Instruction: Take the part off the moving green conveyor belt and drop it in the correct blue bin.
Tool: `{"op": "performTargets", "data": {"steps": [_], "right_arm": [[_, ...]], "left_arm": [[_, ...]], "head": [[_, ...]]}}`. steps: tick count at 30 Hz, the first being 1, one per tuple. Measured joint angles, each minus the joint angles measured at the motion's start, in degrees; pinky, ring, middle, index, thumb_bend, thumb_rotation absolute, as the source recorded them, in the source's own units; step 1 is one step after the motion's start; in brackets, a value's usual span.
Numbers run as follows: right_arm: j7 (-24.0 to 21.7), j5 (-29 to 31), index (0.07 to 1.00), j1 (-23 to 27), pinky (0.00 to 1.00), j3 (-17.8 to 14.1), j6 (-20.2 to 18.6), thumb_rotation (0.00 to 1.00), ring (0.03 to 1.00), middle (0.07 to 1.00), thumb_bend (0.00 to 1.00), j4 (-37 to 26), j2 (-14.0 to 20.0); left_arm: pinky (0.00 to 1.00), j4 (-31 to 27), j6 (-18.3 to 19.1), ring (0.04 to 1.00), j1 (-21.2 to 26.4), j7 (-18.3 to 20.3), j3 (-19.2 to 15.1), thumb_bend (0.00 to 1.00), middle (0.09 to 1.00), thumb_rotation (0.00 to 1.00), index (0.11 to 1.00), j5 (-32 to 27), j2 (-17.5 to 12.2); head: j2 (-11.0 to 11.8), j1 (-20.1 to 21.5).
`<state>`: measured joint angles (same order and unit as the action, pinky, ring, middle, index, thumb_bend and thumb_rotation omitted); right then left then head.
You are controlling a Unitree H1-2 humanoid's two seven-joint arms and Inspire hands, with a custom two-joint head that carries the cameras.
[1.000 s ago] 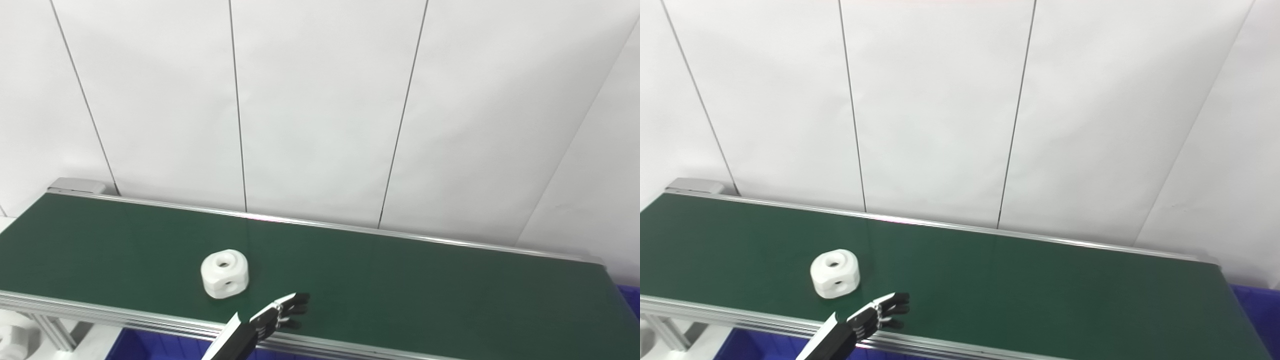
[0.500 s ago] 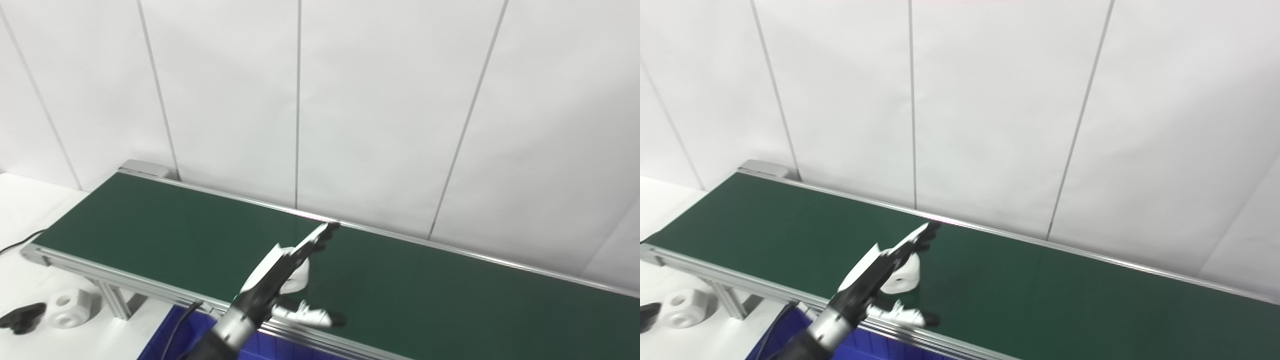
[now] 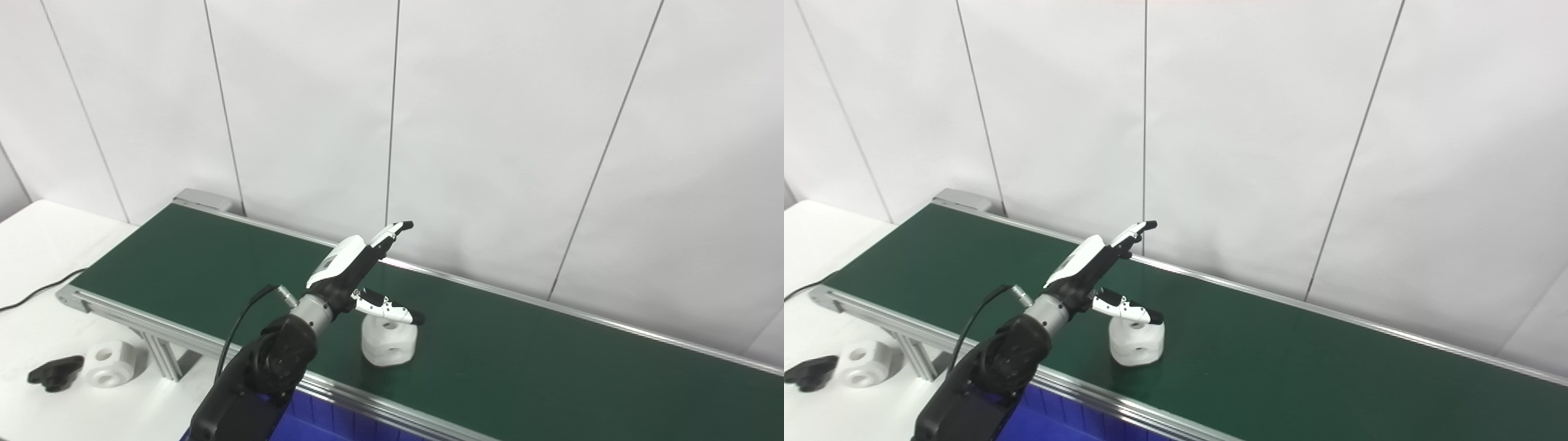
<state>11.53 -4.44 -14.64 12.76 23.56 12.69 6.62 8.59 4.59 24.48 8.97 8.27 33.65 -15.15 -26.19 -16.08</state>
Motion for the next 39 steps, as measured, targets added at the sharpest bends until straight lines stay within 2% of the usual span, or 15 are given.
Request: {"op": "performTargets", "data": {"steps": [3, 7, 11, 14, 17, 20, 24, 26, 31, 35, 37, 38, 39], "right_arm": [[0.0, -0.27, 1.0, 0.1, 1.0, -0.01, 0.01, 0.98, 1.0, 1.0, 0.58, -0.02, 0.06], [0.19, -0.82, 1.0, -0.22, 1.0, -0.06, 0.01, 0.98, 1.0, 1.0, 0.62, -0.27, 0.11], [0.31, -0.9, 1.0, -0.35, 1.0, -0.07, 0.01, 0.97, 1.0, 1.0, 0.6, -0.9, -0.1], [0.06, -0.29, 1.0, -0.5, 1.0, -0.07, 0.01, 0.95, 1.0, 1.0, 0.6, -0.95, -0.15], [-0.08, 0.4, 1.0, -0.5, 1.0, -0.19, 0.01, 0.95, 1.0, 1.0, 0.6, -1.16, -0.36], [-0.12, 0.53, 1.0, -0.47, 1.0, -0.19, 0.01, 0.94, 1.0, 1.0, 0.6, -1.22, -0.5], [-0.09, 0.53, 1.0, -0.54, 1.0, -0.19, 0.01, 0.95, 1.0, 1.0, 0.59, -1.28, -0.89], [0.12, 0.36, 1.0, -0.55, 1.0, -0.19, 0.01, 0.95, 1.0, 1.0, 0.59, -1.26, -0.9], [0.17, 0.39, 1.0, -0.17, 1.0, -0.27, 0.01, 0.95, 1.0, 1.0, 0.61, -1.14, -0.88], [0.12, 0.62, 1.0, -0.18, 1.0, -0.41, 0.02, 0.94, 1.0, 1.0, 0.6, -1.13, -0.91], [0.11, 0.72, 1.0, -0.21, 1.0, -0.48, 0.02, 0.94, 1.0, 1.0, 0.6, -1.12, -0.9], [0.09, 0.77, 1.0, -0.2, 1.0, -0.5, 0.02, 0.94, 1.0, 1.0, 0.6, -1.13, -0.91], [-0.02, 0.86, 1.0, -0.18, 1.0, -0.52, 0.02, 0.94, 1.0, 1.0, 0.59, -1.14, -0.92]], "left_arm": [[0.95, 5.08, 1.26, 0.964, 2.68, -0.59, 2.0, 0.85, 0.991, 0.29, 0.955, 3.4, -0.85], [0.97, 11.17, 1.26, 0.981, 5.7, -1.41, 5.33, 0.88, 0.995, 0.25, 0.953, 6.26, -1.37], [0.99, 15.99, 1.18, 0.991, 7.39, -1.52, 7.99, 0.91, 1.0, 0.27, 0.958, 6.59, -1.13], [1.0, 16.47, 1.18, 0.995, 8.42, -1.25, 9.77, 0.93, 1.0, 0.29, 0.956, 6.61, -1.03], [1.0, 17.06, 1.18, 1.0, 8.58, -0.39, 9.98, 0.94, 1.0, 0.31, 0.967, 4.65, -0.11], [1.0, 17.34, 1.34, 1.0, 8.26, 3.33, 9.48, 0.96, 1.0, 0.36, 0.98, -0.02, 1.42], [0.97, 16.88, 3.59, 1.0, 7.33, 7.61, 8.94, 0.98, 1.0, 0.4, 0.982, -5.6, 3.16], [0.9, 15.85, 4.57, 1.0, 7.02, 9.24, 8.71, 0.99, 1.0, 0.41, 0.985, -7.53, 3.44], [0.88, 14.21, 6.18, 1.0, 6.76, 12.1, 9.1, 0.98, 1.0, 0.41, 0.983, -9.71, 3.67], [0.84, 13.76, 8.08, 1.0, 6.64, 13.77, 9.64, 0.95, 1.0, 0.37, 0.958, -10.71, 3.66], [0.86, 13.27, 8.43, 0.96, 6.35, 14.54, 9.99, 0.88, 0.969, 0.26, 0.914, -10.88, 3.65], [0.86, 12.89, 8.73, 0.954, 6.25, 14.98, 10.05, 0.87, 0.964, 0.25, 0.908, -11.26, 3.66], [0.78, 12.77, 9.05, 0.878, 6.23, 15.51, 10.04, 0.84, 0.915, 0.18, 0.868, -11.92, 3.66]], "head": [[-0.09, 0.26], [-0.26, 0.79], [-0.35, 0.88], [-0.44, 1.05], [-0.53, 1.23], [-0.7, 1.58], [-0.79, 1.58], [-0.79, 1.41], [-0.79, 1.41], [-0.79, 1.58], [-0.88, 1.58], [-0.88, 1.58], [-0.97, 1.58]]}}
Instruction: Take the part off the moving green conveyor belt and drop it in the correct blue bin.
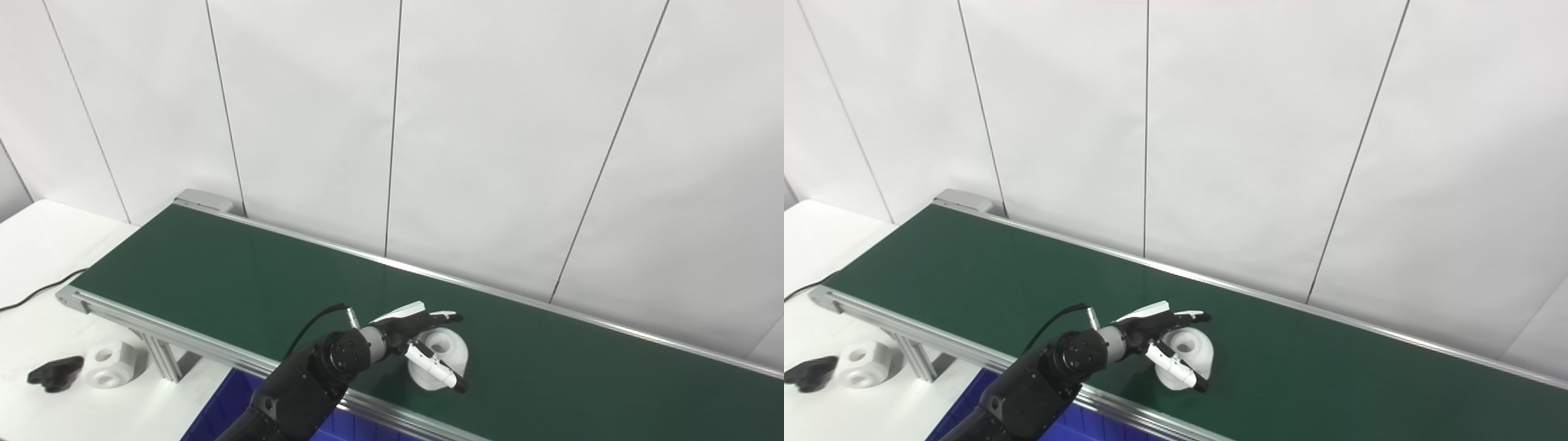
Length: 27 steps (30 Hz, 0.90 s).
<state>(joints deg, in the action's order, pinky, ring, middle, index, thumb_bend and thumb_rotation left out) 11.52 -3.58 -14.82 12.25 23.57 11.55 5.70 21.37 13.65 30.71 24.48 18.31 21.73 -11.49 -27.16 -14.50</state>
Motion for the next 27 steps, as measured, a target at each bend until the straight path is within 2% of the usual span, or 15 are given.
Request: {"op": "performTargets", "data": {"steps": [1, 3, 4, 5, 6, 8, 12, 14, 16, 20, 22, 24, 27], "right_arm": [[-0.05, 0.03, 1.0, 0.01, 1.0, -0.01, 0.0, 0.93, 1.0, 1.0, 0.59, 0.0, 0.0], [-0.14, 0.23, 1.0, 0.0, 1.0, -0.09, 0.0, 0.93, 1.0, 1.0, 0.6, -0.01, -0.07], [-0.27, 0.39, 1.0, -0.01, 1.0, -0.2, 0.0, 0.93, 1.0, 1.0, 0.59, -0.02, -0.15], [-0.43, 0.48, 1.0, -0.02, 1.0, -0.32, 0.0, 0.92, 1.0, 1.0, 0.59, -0.03, -0.21], [-0.62, 0.58, 1.0, -0.02, 1.0, -0.45, 0.0, 0.92, 1.0, 1.0, 0.59, -0.04, -0.28], [-1.07, 0.91, 1.0, -0.01, 1.0, -0.84, 0.0, 0.91, 1.0, 1.0, 0.61, -0.07, -0.48], [-2.11, 1.68, 1.0, -0.16, 1.0, -1.66, 0.0, 0.91, 1.0, 1.0, 0.62, -0.2, -0.83], [-2.28, 1.74, 1.0, -0.24, 1.0, -1.93, 0.0, 0.91, 1.0, 1.0, 0.62, -0.29, -0.9], [-2.56, 1.8, 1.0, -0.35, 1.0, -2.23, 0.0, 0.92, 1.0, 1.0, 0.61, -0.47, -1.0], [-2.62, 1.39, 1.0, -0.54, 1.0, -2.39, 0.0, 0.93, 1.0, 1.0, 0.62, -0.63, -1.1], [-2.67, 1.11, 1.0, -0.61, 1.0, -2.41, 0.0, 0.92, 1.0, 1.0, 0.59, -0.77, -1.22], [-2.86, 1.12, 1.0, -0.68, 1.0, -2.39, 0.0, 0.91, 1.0, 1.0, 0.6, -1.0, -1.37], [-3.04, 0.89, 1.0, -1.22, 1.0, -2.38, 0.0, 0.92, 1.0, 1.0, 0.58, -1.87, -1.58]], "left_arm": [[0.76, -0.02, 0.5, 0.851, 0.0, 0.59, 0.01, 0.82, 0.898, 0.16, 0.855, -0.23, 0.0], [0.6, -0.24, 1.23, 0.664, -0.04, 1.07, 0.02, 0.72, 0.775, 0.04, 0.763, -0.36, -0.01], [0.47, -0.45, 1.71, 0.539, -0.06, 1.31, 0.38, 0.61, 0.653, 0.02, 0.708, -0.08, -0.12], [0.39, -0.69, 2.57, 0.462, -0.09, 1.27, 1.12, 0.55, 0.578, 0.01, 0.675, 0.55, -0.24], [0.35, -1.0, 2.97, 0.426, -0.15, 0.85, 1.72, 0.52, 0.533, 0.0, 0.599, 1.49, -0.23], [0.45, -1.62, 3.75, 0.456, -0.33, -0.34, 2.99, 0.5, 0.539, 0.0, 0.491, 3.47, -0.2], [0.52, -1.97, 3.36, 0.468, -0.81, -5.01, 3.47, 0.5, 0.539, 0.0, 0.462, 6.03, 0.46], [0.51, -1.66, 1.52, 0.466, -1.34, -7.78, 3.51, 0.5, 0.542, 0.0, 0.458, 6.82, 0.83], [0.46, -0.69, -1.4, 0.449, -2.11, -11.42, 3.29, 0.49, 0.554, 0.0, 0.467, 7.02, 1.27], [0.46, 0.59, -4.97, 0.448, -3.59, -17.31, 2.34, 0.49, 0.569, 0.0, 0.469, 7.35, 2.41], [0.48, 0.64, -6.38, 0.453, -4.13, -18.61, 2.27, 0.49, 0.572, 0.0, 0.469, 7.38, 2.55], [0.49, 0.4, -7.78, 0.463, -4.81, -19.54, 1.27, 0.49, 0.563, 0.0, 0.466, 7.0, 2.57], [0.49, -4.54, -10.55, 0.462, -7.92, -20.75, -1.6, 0.49, 0.562, 0.0, 0.461, 4.43, 2.42]], "head": [[0.0, 0.0], [0.0, 0.0], [0.0, 0.0], [0.0, 0.0], [0.0, 0.0], [0.0, -0.17], [-0.18, -0.26], [-0.35, -0.26], [-0.35, -0.18], [-0.53, 0.09], [-0.7, 0.26], [-1.4, 1.14], [-2.46, 2.64]]}}
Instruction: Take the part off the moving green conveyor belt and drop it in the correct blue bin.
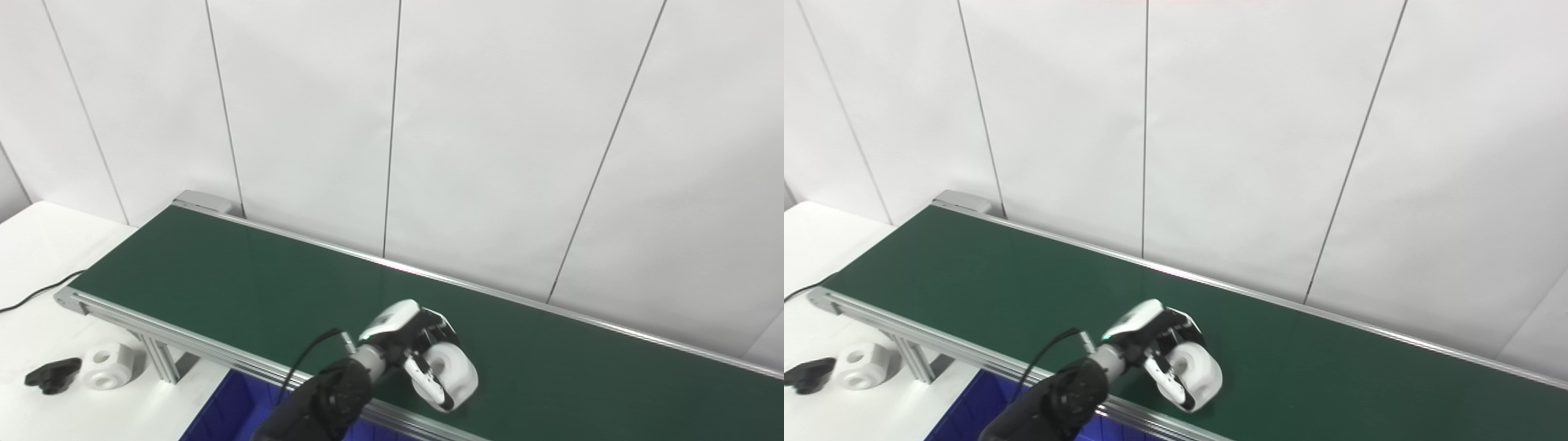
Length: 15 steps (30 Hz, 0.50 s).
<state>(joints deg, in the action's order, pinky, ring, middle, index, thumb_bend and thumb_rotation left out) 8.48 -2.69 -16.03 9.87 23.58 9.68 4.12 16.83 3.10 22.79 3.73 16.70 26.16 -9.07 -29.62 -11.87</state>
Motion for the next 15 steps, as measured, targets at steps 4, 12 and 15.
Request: {"op": "performTargets", "data": {"steps": [4, 12, 15], "right_arm": [[1.0, -1.5, 1.0, -0.22, 1.0, 0.34, 0.0, 0.93, 1.0, 1.0, 0.62, -0.57, -0.23], [1.76, -4.0, 0.984, -1.72, 0.93, 0.69, 0.03, 0.75, 0.965, 0.962, 0.73, -5.8, -1.26], [1.6, -5.45, 0.972, -1.81, 0.9, -0.04, -0.1, 0.72, 0.942, 0.944, 0.73, -8.33, -1.77]], "left_arm": [[0.46, -8.93, -0.98, 0.459, -4.02, 1.42, -2.61, 0.49, 0.561, 0.0, 0.466, -3.89, -0.54], [0.51, -28.12, 3.44, 0.491, -12.13, 11.01, -5.7, 0.5, 0.532, 0.0, 0.462, -12.24, -6.74], [0.5, -28.21, 3.44, 0.486, -15.24, 12.53, -5.86, 0.5, 0.525, 0.0, 0.468, -13.62, -8.05]], "head": [[-3.25, 5.1], [-11.24, 18.53], [-13.27, 20.92]]}}
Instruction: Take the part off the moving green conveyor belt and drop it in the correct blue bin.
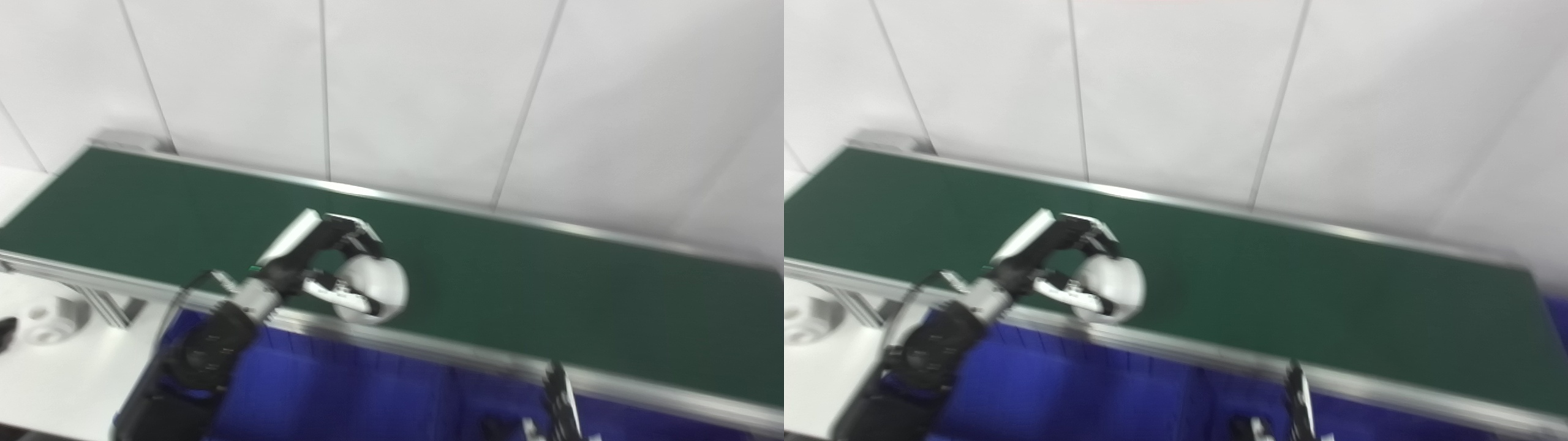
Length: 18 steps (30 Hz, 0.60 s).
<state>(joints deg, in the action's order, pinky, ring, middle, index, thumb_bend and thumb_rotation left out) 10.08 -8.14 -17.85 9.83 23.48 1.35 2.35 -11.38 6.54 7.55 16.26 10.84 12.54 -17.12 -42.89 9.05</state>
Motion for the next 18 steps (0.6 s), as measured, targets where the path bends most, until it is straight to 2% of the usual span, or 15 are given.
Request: {"op": "performTargets", "data": {"steps": [1, 8, 12, 18], "right_arm": [[0.01, -0.44, 0.964, 0.04, 0.88, -0.22, -0.21, 0.71, 0.931, 0.936, 0.73, -0.91, -0.3], [-0.33, -3.55, 0.957, 0.47, 0.88, -0.93, -2.8, 0.71, 0.922, 0.926, 0.73, -4.05, -3.24], [-0.69, -3.83, 0.954, 0.46, 0.88, -1.88, -3.75, 0.7, 0.917, 0.923, 0.74, -4.29, -3.42], [-1.23, -3.85, 0.952, 0.33, 0.87, -2.16, -4.74, 0.7, 0.914, 0.922, 0.74, -5.38, -3.8]], "left_arm": [[0.5, 0.0, -0.06, 0.482, -1.08, 0.3, 0.01, 0.5, 0.524, 0.0, 0.47, -0.42, -0.11], [0.52, 0.32, -1.96, 0.483, -6.89, 1.95, 1.71, 0.5, 0.525, 0.0, 0.468, -0.44, -0.13], [0.5, 3.1, -5.27, 0.474, -7.52, 2.51, 4.06, 0.5, 0.532, 0.0, 0.468, 1.99, -0.83], [0.44, 5.83, -6.18, 0.443, -7.76, 2.69, 7.28, 0.49, 0.555, 0.0, 0.475, 8.82, -1.71]], "head": [[-1.31, 1.22], [-3.51, 2.02], [-3.52, 2.02], [-3.87, 2.2]]}}
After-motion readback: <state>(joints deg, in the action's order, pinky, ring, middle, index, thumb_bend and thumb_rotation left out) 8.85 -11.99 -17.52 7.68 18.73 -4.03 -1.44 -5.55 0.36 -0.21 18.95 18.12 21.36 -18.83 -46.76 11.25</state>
